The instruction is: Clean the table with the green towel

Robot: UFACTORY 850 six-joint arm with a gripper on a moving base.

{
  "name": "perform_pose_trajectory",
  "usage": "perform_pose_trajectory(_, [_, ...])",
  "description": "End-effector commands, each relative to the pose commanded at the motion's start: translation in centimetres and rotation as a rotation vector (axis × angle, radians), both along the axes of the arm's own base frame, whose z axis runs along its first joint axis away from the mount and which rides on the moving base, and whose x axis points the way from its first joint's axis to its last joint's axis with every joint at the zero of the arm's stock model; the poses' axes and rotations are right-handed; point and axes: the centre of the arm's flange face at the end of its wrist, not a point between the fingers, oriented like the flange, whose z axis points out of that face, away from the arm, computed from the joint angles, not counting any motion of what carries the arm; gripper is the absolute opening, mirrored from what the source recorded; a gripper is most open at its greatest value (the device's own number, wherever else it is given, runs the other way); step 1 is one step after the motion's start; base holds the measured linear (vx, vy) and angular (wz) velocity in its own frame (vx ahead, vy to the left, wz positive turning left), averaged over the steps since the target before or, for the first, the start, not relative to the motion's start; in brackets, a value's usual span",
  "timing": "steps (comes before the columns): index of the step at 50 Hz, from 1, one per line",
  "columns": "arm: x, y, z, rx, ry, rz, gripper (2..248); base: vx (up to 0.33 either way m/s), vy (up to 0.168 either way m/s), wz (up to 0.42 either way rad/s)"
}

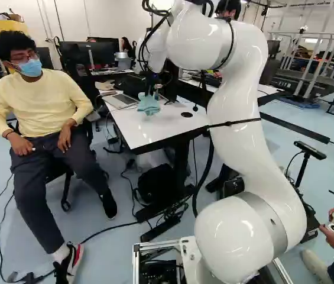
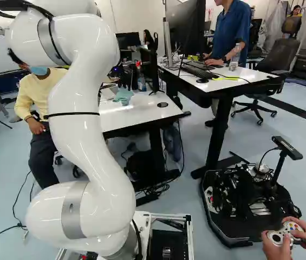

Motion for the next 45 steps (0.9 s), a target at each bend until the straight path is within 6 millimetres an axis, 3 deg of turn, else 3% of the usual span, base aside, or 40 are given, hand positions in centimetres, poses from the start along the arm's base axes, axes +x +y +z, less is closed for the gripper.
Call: perform_pose_trajectory(45, [-1.7, -0.5, 5.2, -0.010, 0.090, 0.015, 39, 0.000, 0.000, 0.000])
